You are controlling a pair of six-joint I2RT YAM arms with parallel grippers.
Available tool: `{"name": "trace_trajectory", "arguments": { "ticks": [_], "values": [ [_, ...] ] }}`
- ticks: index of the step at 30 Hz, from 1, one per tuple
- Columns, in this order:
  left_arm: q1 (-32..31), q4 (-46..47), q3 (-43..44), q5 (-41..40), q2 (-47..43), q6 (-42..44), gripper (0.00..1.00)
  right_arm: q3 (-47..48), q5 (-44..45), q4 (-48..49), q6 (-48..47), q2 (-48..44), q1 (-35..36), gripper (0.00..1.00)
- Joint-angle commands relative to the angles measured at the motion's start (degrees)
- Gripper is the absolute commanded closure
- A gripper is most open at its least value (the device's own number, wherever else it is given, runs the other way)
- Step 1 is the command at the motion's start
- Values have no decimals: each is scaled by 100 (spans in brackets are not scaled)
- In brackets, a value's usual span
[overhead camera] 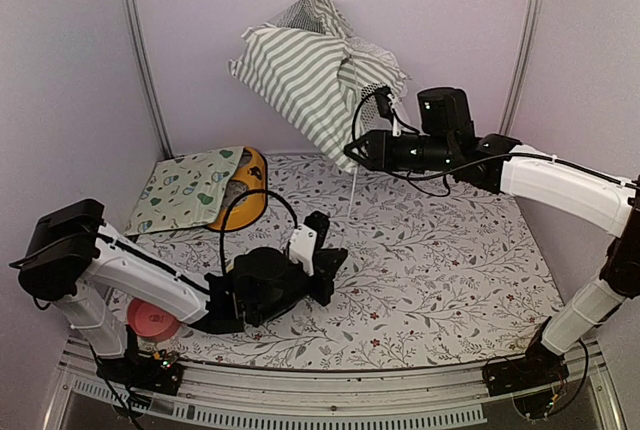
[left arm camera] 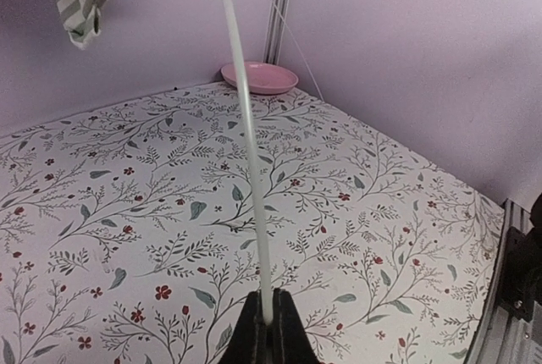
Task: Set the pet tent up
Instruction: Pass from the right arm to the left
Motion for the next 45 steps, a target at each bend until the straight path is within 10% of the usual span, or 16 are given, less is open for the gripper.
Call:
{"name": "trace_trajectory", "arguments": {
  "ticks": [1, 26, 45],
  "values": [
    [-42, 978, 475, 73, 21, 224, 100, -215, -159, -435, -139, -301, 298, 60],
    [190, -110, 1447, 443, 729, -823, 100, -795, 298, -39, -886, -1451, 328, 5],
    [344, -985, 2099, 832, 768, -985, 100, -2767, 265, -73, -654, -3338, 329, 4]
  ]
}}
